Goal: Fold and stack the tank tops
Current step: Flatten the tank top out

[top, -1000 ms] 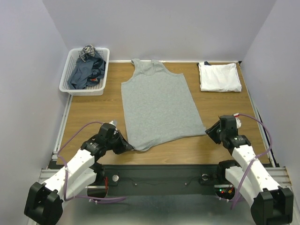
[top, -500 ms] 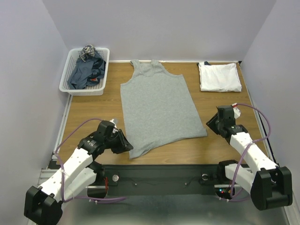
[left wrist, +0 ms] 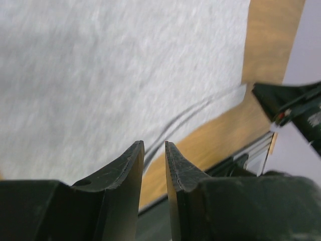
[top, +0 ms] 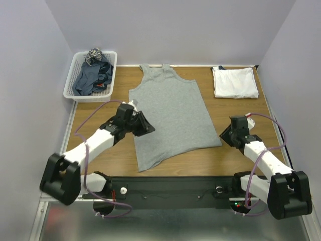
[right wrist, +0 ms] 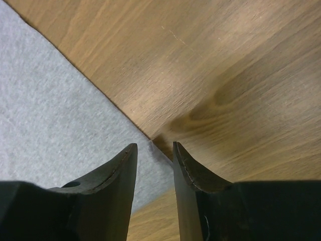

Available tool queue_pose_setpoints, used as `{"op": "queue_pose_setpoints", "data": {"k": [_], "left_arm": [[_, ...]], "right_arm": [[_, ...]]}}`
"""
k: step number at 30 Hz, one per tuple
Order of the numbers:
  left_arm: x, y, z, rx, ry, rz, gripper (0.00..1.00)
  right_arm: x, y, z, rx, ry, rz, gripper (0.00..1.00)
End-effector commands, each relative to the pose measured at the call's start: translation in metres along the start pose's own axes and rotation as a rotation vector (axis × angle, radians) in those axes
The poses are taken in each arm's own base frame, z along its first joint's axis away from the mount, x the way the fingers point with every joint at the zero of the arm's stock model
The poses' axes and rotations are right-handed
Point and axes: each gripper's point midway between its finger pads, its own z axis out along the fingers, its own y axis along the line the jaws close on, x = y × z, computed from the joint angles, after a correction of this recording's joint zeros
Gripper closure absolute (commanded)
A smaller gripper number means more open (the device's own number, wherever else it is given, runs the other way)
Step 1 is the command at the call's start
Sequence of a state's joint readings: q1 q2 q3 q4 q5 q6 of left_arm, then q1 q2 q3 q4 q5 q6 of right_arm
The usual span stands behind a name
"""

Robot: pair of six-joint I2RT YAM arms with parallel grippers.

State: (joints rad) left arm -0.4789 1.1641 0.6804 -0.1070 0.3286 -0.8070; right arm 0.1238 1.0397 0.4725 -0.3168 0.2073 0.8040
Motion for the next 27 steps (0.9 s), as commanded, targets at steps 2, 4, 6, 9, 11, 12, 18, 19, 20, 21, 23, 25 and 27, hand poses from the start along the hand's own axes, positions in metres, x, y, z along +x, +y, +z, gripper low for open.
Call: {"op": "queue_pose_setpoints", "data": {"k": [2,4,6,9,11,12,18,19,20,21,23,25,27], "left_arm": [[-0.059,-0.071,0.038,0.213,-0.134,0.053,0.66],[-0.067,-0.078,0.06,0.212,-0.121,0.064,0.66],[-0.074,-0.078,0.081,0.194,-0.106,0.074,0.67],[-0.083,-0.076,0.105,0.179,-0.101,0.063,0.68],[-0.086,-0.075,0.117,0.177,-0.096,0.051,0.69],[-0.084,-0.068,0.127,0.163,-0.081,0.034,0.69],[-0.092,-0.059,0.157,0.143,-0.07,0.0,0.7],[-0.092,-0.057,0.16,0.138,-0.068,-0.004,0.7],[-0.095,-0.054,0.163,0.13,-0.072,-0.006,0.71],[-0.095,-0.051,0.166,0.123,-0.072,-0.009,0.71],[-0.097,-0.046,0.168,0.11,-0.074,-0.018,0.71],[-0.104,-0.041,0.171,0.098,-0.085,-0.031,0.71],[-0.108,-0.036,0.176,0.091,-0.085,-0.048,0.71]], "right_arm": [[-0.005,0.009,0.007,-0.037,-0.015,0.001,0.6],[-0.002,0.011,0.008,-0.048,0.002,-0.01,0.6],[0.001,0.013,0.008,-0.061,0.017,-0.021,0.6],[0.007,0.013,0.008,-0.074,0.045,-0.033,0.63],[0.008,0.015,0.005,-0.092,0.046,-0.035,0.69],[0.008,0.015,0.003,-0.099,0.045,-0.038,0.71],[0.017,0.009,-0.008,-0.118,0.066,-0.046,0.84],[0.021,0.007,-0.009,-0.114,0.077,-0.044,0.86],[0.023,0.009,-0.011,-0.127,0.089,-0.037,0.89],[0.025,0.009,-0.012,-0.133,0.096,-0.034,0.9],[0.027,0.009,-0.014,-0.137,0.106,-0.025,0.95],[0.029,0.009,-0.019,-0.145,0.114,-0.024,0.98],[0.031,0.01,-0.023,-0.156,0.125,-0.018,0.99]]}}
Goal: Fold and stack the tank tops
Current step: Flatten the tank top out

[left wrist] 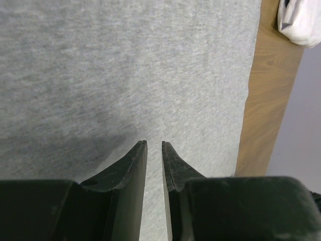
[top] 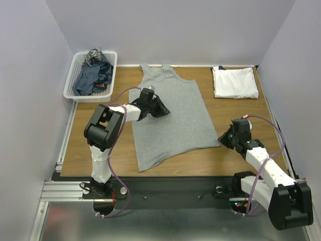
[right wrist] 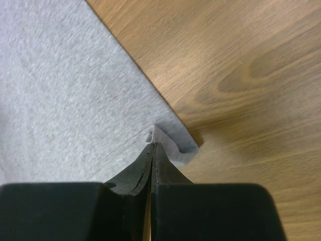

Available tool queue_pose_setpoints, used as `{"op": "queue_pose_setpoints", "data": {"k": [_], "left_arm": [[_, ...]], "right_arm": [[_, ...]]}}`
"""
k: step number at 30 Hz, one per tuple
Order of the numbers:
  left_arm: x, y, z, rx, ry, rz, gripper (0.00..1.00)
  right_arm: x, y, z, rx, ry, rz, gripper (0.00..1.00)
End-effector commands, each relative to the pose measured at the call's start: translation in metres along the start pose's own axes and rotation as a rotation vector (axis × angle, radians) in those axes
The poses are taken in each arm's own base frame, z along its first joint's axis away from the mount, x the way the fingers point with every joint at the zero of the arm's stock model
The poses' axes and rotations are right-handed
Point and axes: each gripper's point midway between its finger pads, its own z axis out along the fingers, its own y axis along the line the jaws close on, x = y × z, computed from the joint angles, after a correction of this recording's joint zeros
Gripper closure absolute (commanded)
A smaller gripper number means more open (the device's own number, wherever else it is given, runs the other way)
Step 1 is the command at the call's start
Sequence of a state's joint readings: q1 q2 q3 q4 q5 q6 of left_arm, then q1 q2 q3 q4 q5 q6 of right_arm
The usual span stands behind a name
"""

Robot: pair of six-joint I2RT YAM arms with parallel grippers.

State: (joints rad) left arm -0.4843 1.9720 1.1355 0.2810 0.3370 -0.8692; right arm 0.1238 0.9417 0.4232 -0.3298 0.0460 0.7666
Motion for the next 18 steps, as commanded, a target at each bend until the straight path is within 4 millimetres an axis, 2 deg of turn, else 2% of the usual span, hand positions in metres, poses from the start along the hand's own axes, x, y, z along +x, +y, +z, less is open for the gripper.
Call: {"op": "queue_pose_setpoints", "data": {"k": [1,6,8,11,18], "left_arm": [[-0.037,-0.02,0.001,0.061,-0.08,-0.006,0.71],[-0.054,-0.01,0.01,0.048,-0.102,-0.049,0.72],[-0.058,-0.002,0.015,0.039,-0.103,-0.071,0.72],[-0.067,-0.003,0.018,0.042,-0.112,-0.087,0.72],[-0.083,0.021,0.031,0.001,-0.122,-0.15,0.72]], "right_arm": [[0.006,0.002,-0.011,-0.032,0.02,0.018,1.0],[0.003,0.01,-0.029,-0.06,0.031,0.02,1.0],[0.004,0.012,-0.032,-0.067,0.039,0.024,1.0],[0.007,0.011,-0.034,-0.065,0.05,0.029,1.0],[0.009,0.005,-0.039,-0.043,0.047,0.067,1.0]]}}
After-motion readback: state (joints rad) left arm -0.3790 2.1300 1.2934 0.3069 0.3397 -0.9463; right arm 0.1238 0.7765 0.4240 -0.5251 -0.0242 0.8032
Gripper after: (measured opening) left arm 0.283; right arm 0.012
